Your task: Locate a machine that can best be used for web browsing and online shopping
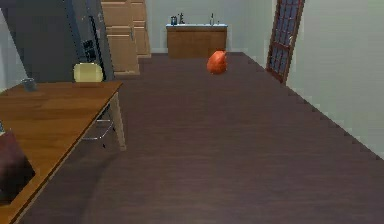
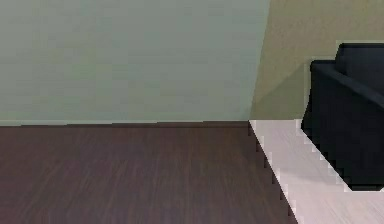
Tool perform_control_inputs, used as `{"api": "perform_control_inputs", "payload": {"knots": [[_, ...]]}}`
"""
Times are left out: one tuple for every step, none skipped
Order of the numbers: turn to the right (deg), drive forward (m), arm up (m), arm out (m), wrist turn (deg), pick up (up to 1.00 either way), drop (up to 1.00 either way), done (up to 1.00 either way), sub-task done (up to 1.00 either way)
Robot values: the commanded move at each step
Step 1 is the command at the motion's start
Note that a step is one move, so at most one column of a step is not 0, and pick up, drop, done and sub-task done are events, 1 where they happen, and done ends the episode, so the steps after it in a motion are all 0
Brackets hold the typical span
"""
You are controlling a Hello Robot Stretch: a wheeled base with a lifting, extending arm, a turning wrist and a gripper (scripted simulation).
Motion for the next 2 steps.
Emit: {"api": "perform_control_inputs", "payload": {"knots": [[0.0, 1.0, 0.0, 0.0, 0.0, 0.0, 0.0, 0.0, 0.0], [-3.0, 0.0, 0.0, 0.0, 0.0, 0.0, 0.0, 0.0, 0.0]]}}
